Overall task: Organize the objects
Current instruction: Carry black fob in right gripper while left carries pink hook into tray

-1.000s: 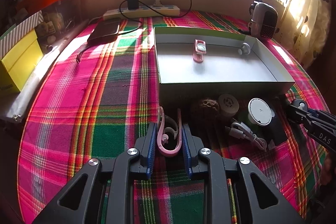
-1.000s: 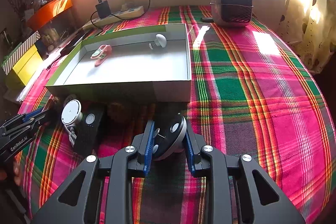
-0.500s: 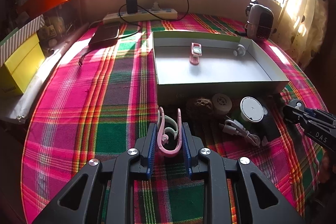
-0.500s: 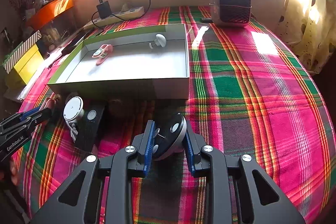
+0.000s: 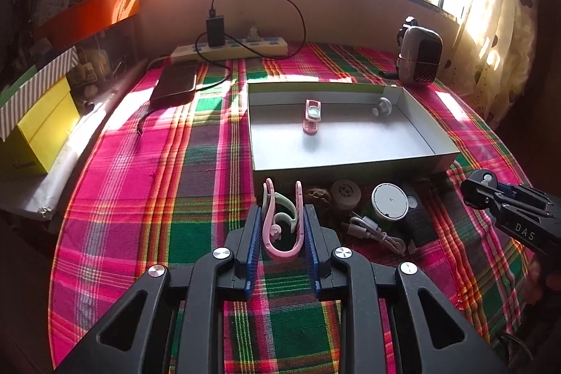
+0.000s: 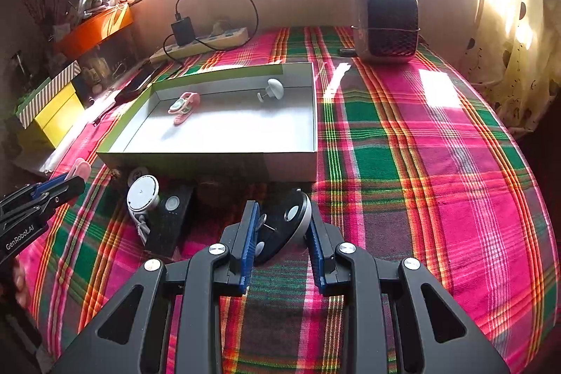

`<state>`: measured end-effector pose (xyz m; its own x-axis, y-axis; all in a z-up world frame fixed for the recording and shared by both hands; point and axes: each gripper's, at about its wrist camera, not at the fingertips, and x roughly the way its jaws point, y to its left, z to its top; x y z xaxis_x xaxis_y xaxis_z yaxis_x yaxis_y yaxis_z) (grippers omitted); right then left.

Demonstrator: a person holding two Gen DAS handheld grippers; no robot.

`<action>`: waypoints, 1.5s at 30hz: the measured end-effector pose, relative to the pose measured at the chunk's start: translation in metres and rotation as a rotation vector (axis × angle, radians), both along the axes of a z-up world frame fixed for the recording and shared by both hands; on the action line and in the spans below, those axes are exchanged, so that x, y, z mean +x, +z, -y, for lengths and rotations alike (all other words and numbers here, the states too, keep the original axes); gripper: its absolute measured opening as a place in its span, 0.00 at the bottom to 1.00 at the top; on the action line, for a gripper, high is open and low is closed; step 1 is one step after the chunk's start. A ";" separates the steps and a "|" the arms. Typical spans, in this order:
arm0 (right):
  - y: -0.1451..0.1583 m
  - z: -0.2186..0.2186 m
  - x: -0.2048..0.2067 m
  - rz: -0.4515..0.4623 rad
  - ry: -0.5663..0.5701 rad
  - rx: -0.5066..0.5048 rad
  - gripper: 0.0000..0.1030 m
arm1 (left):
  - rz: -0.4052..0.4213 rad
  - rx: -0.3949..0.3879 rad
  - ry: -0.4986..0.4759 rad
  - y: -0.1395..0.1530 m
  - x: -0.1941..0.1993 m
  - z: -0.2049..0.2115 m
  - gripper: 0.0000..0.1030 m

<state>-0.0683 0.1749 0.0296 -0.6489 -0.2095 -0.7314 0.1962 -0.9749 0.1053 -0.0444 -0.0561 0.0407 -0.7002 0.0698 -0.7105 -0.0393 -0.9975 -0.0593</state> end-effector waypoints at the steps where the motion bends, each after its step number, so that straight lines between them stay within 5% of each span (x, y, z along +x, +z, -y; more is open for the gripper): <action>1: 0.002 0.000 0.000 -0.004 0.000 -0.001 0.27 | -0.002 0.003 -0.003 0.002 0.000 -0.001 0.20; 26: 0.034 0.030 -0.054 -0.050 0.112 -0.007 0.27 | -0.012 0.022 -0.050 0.015 -0.061 -0.007 0.20; 45: 0.014 0.073 -0.138 0.024 0.205 0.012 0.27 | 0.048 0.025 -0.038 -0.005 -0.133 -0.003 0.20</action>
<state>-0.2060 0.1018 0.0435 -0.5760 -0.3266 -0.7494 0.3884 -0.9160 0.1006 -0.1776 -0.0529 0.0356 -0.6621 0.1140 -0.7407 -0.0738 -0.9935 -0.0869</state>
